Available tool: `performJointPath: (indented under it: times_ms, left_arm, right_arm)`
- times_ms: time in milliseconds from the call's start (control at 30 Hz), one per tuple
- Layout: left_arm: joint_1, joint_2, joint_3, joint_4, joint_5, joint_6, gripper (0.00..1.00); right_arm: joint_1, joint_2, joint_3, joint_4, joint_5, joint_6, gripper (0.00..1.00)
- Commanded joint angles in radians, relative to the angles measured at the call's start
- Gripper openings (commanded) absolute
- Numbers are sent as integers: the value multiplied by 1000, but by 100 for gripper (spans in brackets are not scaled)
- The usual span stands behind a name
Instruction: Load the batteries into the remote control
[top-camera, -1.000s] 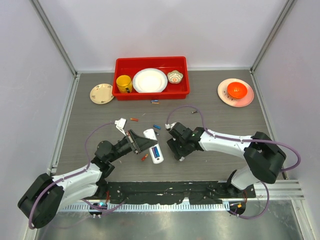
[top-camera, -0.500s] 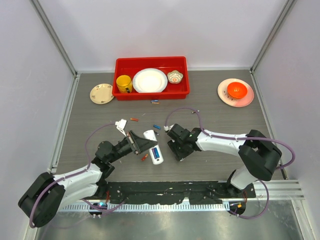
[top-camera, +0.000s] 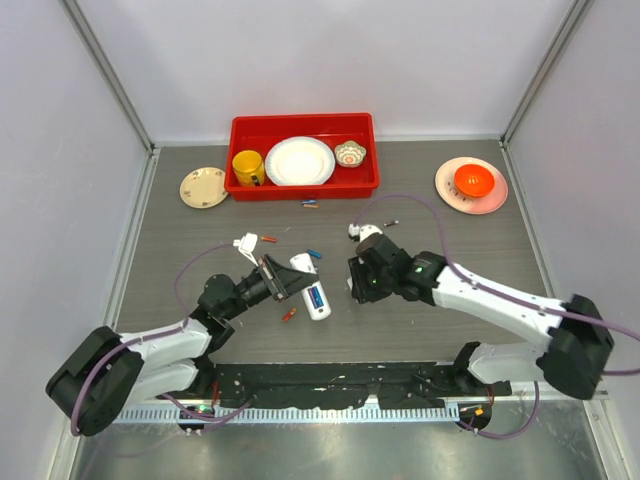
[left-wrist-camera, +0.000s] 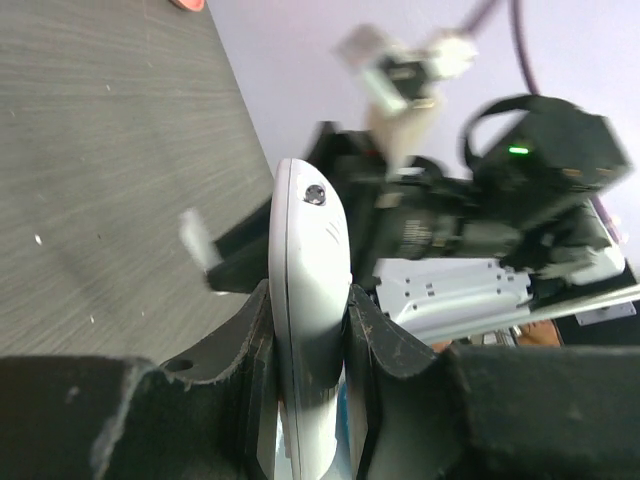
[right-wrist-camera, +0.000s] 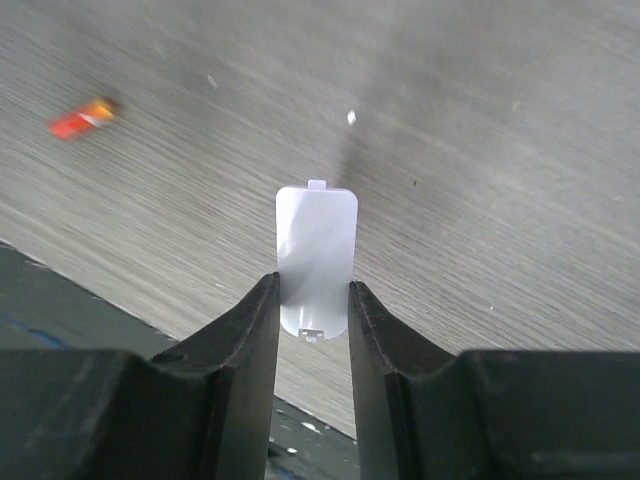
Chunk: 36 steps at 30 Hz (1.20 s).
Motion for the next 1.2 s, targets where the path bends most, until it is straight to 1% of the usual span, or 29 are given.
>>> performJointPath:
  times_ms: [0,133,200,233,267,300,333,467,567,733,833,933,1167]
  left_arm:
    - [6,62,59,127,-103,25,0]
    - [5,166,81,231,-126,6,0]
    - [0,240,101,292,-129,-15,0]
    - [-3,266,105,316,-131,-20,0]
    - [-9,287,116,337,-138,-28,0]
    - [-14,330,122,371,-142,-35,0]
    - [-17,347,128,386,-145,-43,0]
    - [-38,426,151,457,-157,-51,0]
    - [-49,466,162,495,-160,-57,0]
    - [-57,498,180,524,-146,-66,0]
    - [-60,489,180,524,-142,-60,0]
    - [-60,473,182,524,-139,-60,0]
    - [-60,447,183,524,-120,-66,0]
  right_arm:
    - [-5,-136,131,-73,43,65,24]
    - [19,-146,204,-174,8,52,22]
    - [36,-136,237,-203,6,31,17]
    - [39,-133,250,-234,9,25,12]
    - [39,-126,262,-248,12,16,5]
    - [41,-124,286,-261,12,2,1]
    - [44,-124,299,-280,8,-7,1]
    - [41,-104,355,-323,-40,-38,1]
    - [43,-57,403,-351,-134,-47,1]
    - [44,-6,397,-286,-266,-31,1]
    - [43,18,394,-262,-313,-17,1]
    - [43,31,402,-257,-330,-17,1]
    - [39,62,409,-272,-304,-29,1]
